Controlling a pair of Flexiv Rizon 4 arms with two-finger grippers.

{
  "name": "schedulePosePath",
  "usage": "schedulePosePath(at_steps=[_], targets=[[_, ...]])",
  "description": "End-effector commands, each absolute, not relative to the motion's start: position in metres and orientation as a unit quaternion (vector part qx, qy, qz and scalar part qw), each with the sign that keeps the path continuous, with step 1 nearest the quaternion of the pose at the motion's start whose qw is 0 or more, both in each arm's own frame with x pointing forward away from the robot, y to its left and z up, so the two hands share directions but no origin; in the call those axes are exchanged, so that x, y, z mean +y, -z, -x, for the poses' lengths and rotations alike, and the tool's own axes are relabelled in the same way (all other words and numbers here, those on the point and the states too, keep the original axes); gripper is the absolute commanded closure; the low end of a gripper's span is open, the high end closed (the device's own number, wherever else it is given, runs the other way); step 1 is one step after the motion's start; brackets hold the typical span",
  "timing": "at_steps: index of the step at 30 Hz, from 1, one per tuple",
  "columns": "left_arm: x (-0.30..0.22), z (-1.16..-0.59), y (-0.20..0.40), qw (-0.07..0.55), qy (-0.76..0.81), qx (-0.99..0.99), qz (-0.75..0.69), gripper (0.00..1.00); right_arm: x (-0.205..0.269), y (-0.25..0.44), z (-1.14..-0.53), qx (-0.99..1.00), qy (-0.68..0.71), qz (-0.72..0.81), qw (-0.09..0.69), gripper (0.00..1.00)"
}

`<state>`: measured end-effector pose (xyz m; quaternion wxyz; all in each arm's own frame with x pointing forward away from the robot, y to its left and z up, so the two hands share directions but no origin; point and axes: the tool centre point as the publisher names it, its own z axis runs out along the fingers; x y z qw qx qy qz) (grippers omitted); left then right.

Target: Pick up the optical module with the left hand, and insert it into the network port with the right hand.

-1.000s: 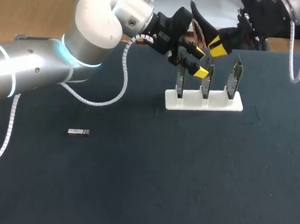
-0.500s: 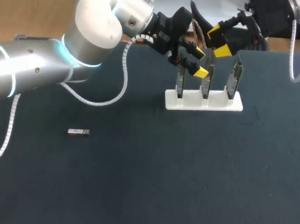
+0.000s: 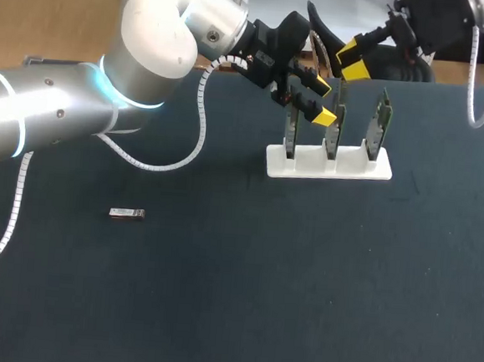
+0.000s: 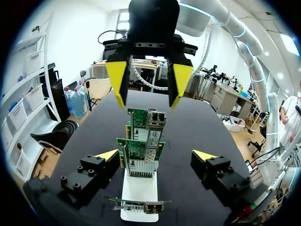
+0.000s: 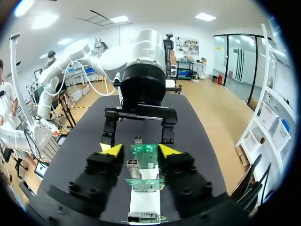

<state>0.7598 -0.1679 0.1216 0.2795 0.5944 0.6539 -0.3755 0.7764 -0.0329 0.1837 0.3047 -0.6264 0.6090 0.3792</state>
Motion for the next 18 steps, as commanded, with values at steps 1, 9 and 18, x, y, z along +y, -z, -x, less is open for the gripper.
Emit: schedulePosePath(at_steps=[1, 9, 18], targets=[[-0.168, -0.76, -0.122, 0.278, 0.374, 0.655, -0.594, 0.0, -0.031, -0.182, -0.774, 0.611, -0.376, 0.626, 0.305, 1.0], [-0.168, -0.76, -0.122, 0.278, 0.374, 0.655, -0.594, 0.0, -0.031, -0.175, -0.774, 0.614, -0.377, 0.626, 0.298, 1.0], [-0.168, -0.76, -0.122, 0.278, 0.374, 0.655, -0.594, 0.0, -0.033, -0.166, -0.774, 0.619, -0.379, 0.624, 0.288, 1.0]])
